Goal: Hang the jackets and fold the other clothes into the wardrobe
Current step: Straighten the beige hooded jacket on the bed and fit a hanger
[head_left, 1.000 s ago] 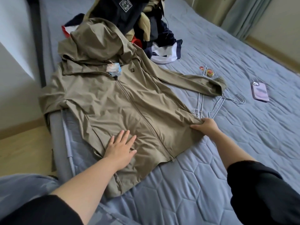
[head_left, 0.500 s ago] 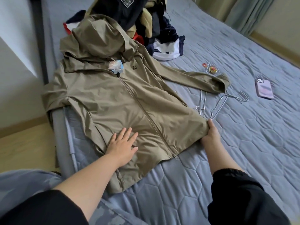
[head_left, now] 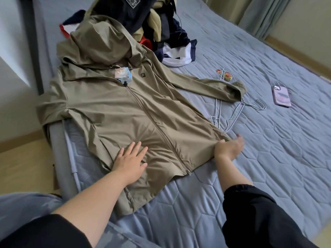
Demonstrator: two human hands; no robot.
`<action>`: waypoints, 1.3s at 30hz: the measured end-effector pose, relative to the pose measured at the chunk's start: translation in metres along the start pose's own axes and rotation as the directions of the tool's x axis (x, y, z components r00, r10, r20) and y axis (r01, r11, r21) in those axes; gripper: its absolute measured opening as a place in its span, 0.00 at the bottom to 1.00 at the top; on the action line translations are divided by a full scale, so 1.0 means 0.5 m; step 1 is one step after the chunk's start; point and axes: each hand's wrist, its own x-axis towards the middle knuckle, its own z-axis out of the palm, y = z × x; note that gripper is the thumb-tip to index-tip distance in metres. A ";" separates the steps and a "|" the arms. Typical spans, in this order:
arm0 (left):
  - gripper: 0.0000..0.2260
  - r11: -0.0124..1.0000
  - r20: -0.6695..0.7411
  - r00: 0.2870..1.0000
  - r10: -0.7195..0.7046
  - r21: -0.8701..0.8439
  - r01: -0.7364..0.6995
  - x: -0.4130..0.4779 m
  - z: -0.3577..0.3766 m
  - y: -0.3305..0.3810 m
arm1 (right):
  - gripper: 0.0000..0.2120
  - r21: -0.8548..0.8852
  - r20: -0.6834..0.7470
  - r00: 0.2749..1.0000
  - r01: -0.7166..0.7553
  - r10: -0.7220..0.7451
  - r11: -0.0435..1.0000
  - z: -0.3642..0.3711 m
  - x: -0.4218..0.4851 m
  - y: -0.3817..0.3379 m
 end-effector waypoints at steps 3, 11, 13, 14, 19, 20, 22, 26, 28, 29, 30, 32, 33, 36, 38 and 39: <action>0.28 1.000 0.009 1.000 0.017 -0.015 -0.017 -0.002 -0.006 -0.002 | 0.31 -0.271 0.112 0.945 0.327 -0.308 0.905 0.009 -0.043 -0.017; 0.34 0.996 0.050 0.994 0.093 -0.006 -0.093 -0.035 -0.012 0.030 | 0.26 -0.180 0.707 0.351 0.929 -0.614 0.323 0.088 -0.172 -0.014; 0.39 0.984 0.065 0.982 0.177 -0.011 -0.177 -0.047 -0.004 0.071 | 0.26 -0.304 0.729 0.448 0.889 -0.517 0.342 0.078 -0.148 0.017; 0.40 0.973 0.083 0.970 0.230 0.003 -0.231 -0.053 0.003 0.091 | 0.27 -0.360 0.700 0.526 0.844 -0.483 0.397 0.070 -0.135 0.025; 0.35 0.868 0.245 0.874 0.420 0.171 -0.465 -0.061 0.013 0.108 | 0.29 -0.374 0.631 0.571 0.817 -0.525 0.439 0.043 -0.123 0.029; 0.32 0.855 0.269 0.853 0.447 0.150 -0.496 -0.058 0.006 0.100 | 0.29 -0.340 0.665 0.514 0.854 -0.542 0.393 0.037 -0.125 0.034; 0.22 0.854 0.232 0.839 0.493 0.058 -0.518 -0.055 -0.012 0.089 | 0.28 -0.359 0.718 0.493 0.867 -0.492 0.345 0.030 -0.123 0.044; 0.15 0.919 -0.133 0.943 0.304 -0.220 -0.327 -0.032 -0.037 0.071 | 0.26 -0.463 0.608 0.673 0.731 -0.420 0.501 0.049 -0.125 0.009; 0.19 0.959 -0.206 0.955 0.212 -0.145 -0.244 -0.012 -0.027 0.042 | 0.26 -0.374 0.614 0.614 0.780 -0.496 0.502 0.071 -0.143 -0.020; 0.22 0.975 -0.182 0.970 0.160 -0.121 -0.184 -0.006 -0.019 0.024 | 0.27 -0.317 0.638 0.562 0.815 -0.526 0.486 0.082 -0.151 -0.031; 0.24 0.987 -0.134 0.986 0.103 -0.110 -0.118 -0.003 -0.012 0.008 | 0.27 -0.274 0.675 0.512 0.843 -0.531 0.463 0.092 -0.156 -0.040; 0.26 0.995 -0.062 0.998 0.029 -0.093 -0.035 0.003 -0.004 -0.017 | 0.26 -0.273 0.762 0.455 0.871 -0.460 0.409 0.108 -0.157 -0.049; 0.26 0.996 -0.050 0.999 0.011 -0.086 -0.016 0.007 -0.001 -0.023 | 0.25 -0.297 0.777 0.461 0.869 -0.429 0.397 0.112 -0.153 -0.052; 0.26 0.995 -0.060 0.997 -0.049 -0.085 0.043 0.023 -0.005 -0.018 | 0.21 -0.308 0.626 0.573 0.805 -0.529 0.507 0.109 -0.120 -0.068; 0.26 0.993 -0.055 0.996 -0.073 -0.099 0.067 0.038 -0.013 -0.002 | 0.18 -0.286 0.468 0.660 0.743 -0.588 0.606 0.097 -0.084 -0.080; 0.26 0.992 -0.047 0.996 -0.072 -0.111 0.066 0.048 -0.018 0.008 | 0.17 -0.275 0.402 0.706 0.700 -0.582 0.659 0.091 -0.059 -0.082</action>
